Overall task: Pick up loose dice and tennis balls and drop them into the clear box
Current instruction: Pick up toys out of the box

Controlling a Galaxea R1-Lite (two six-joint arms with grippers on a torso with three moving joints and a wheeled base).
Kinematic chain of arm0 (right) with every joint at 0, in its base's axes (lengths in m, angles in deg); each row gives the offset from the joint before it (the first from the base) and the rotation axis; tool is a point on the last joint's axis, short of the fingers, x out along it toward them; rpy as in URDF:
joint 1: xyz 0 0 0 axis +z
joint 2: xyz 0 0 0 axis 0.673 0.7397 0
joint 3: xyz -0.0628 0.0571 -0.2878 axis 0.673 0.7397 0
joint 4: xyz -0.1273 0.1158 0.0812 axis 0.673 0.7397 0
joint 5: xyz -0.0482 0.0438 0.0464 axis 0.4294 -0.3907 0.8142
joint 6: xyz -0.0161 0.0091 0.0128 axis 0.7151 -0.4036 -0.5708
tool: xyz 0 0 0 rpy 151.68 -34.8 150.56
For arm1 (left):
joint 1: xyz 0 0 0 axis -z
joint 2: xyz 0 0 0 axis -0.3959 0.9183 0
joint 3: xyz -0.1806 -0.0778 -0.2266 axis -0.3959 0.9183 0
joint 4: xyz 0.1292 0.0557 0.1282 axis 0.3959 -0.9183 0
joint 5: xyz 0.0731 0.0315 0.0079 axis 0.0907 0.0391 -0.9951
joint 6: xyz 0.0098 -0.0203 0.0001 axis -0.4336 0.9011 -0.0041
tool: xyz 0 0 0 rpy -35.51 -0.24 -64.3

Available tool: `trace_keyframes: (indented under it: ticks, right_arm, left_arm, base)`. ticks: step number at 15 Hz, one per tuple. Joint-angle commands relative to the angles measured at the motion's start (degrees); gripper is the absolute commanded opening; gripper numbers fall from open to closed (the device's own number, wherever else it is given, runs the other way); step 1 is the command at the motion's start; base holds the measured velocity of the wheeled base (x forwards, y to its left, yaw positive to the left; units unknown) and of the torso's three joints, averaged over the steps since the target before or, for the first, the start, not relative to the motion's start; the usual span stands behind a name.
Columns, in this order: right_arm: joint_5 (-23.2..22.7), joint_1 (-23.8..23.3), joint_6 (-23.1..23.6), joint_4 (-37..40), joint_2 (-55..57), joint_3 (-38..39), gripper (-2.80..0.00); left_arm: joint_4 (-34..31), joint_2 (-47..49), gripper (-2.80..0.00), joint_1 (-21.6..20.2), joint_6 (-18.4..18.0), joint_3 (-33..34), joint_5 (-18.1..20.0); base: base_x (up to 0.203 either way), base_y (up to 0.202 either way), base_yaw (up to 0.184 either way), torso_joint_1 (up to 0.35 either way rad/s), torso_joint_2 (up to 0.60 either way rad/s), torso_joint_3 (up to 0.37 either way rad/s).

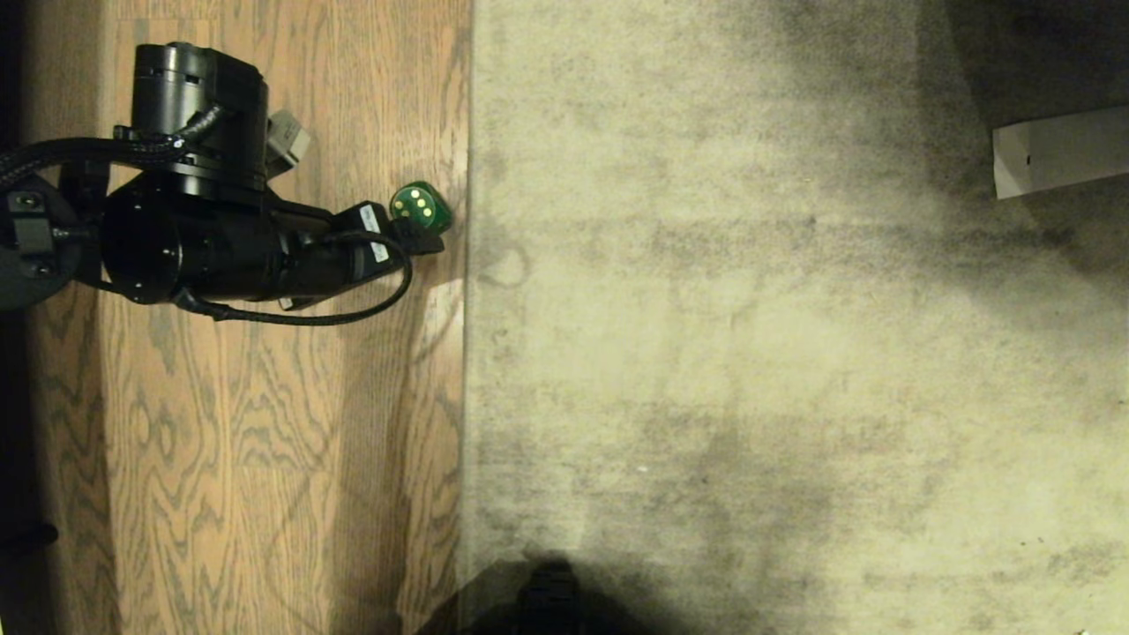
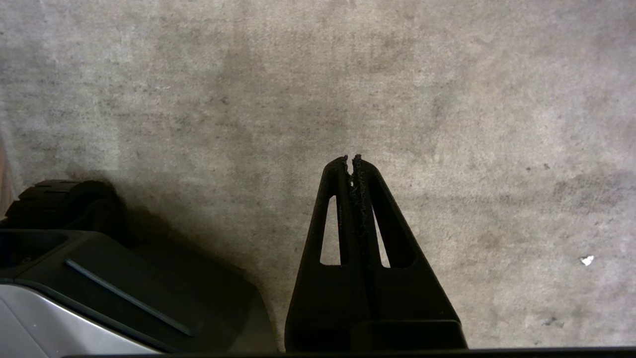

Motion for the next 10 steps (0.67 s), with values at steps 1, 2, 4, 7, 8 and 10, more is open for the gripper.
trace_keyframes:
  ticks: [1, 2, 4, 7, 8, 10]
  right_arm:
    - [0.0, 0.0, 0.0, 0.0, 0.0, 0.0, -2.8]
    - [0.0, -0.1, 0.0, -0.1, 0.0, 0.0, -2.8]
    - [0.0, 0.0, 0.0, 0.0, 0.0, 0.0, -2.8]
    - [0.0, 0.0, 0.0, 0.0, 0.0, 0.0, -2.8]
    - [0.0, -0.1, 0.0, 0.0, 0.0, 0.0, -2.8]
    - [0.0, 0.0, 0.0, 0.0, 0.0, 0.0, -2.8]
  left_arm:
    - [0.3, 4.7, 0.0, -0.2, 0.2, -3.0, -1.2]
    - [0.4, 6.3, 0.0, -0.3, 0.2, -4.9, -1.9]
    - [0.4, 7.9, 0.0, -0.3, 0.2, -7.7, -2.3]
    - [0.4, 10.0, 0.0, -0.3, 0.2, -11.5, -3.2]
    - [0.3, 10.5, 0.0, -0.2, 0.2, -12.8, -3.3]
    - [0.3, 11.8, 0.0, -0.2, -0.1, -14.7, -3.6]
  base:
    - [0.0, 0.0, 0.0, 0.0, 0.0, 0.0]
    - [0.0, 0.0, 0.0, 0.0, 0.0, 0.0]
    - [0.0, 0.0, 0.0, 0.0, 0.0, 0.0]
    - [0.0, 0.0, 0.0, 0.0, 0.0, 0.0]
    - [0.0, 0.0, 0.0, 0.0, 0.0, 0.0]
    - [0.0, 0.0, 0.0, 0.0, 0.0, 0.0]
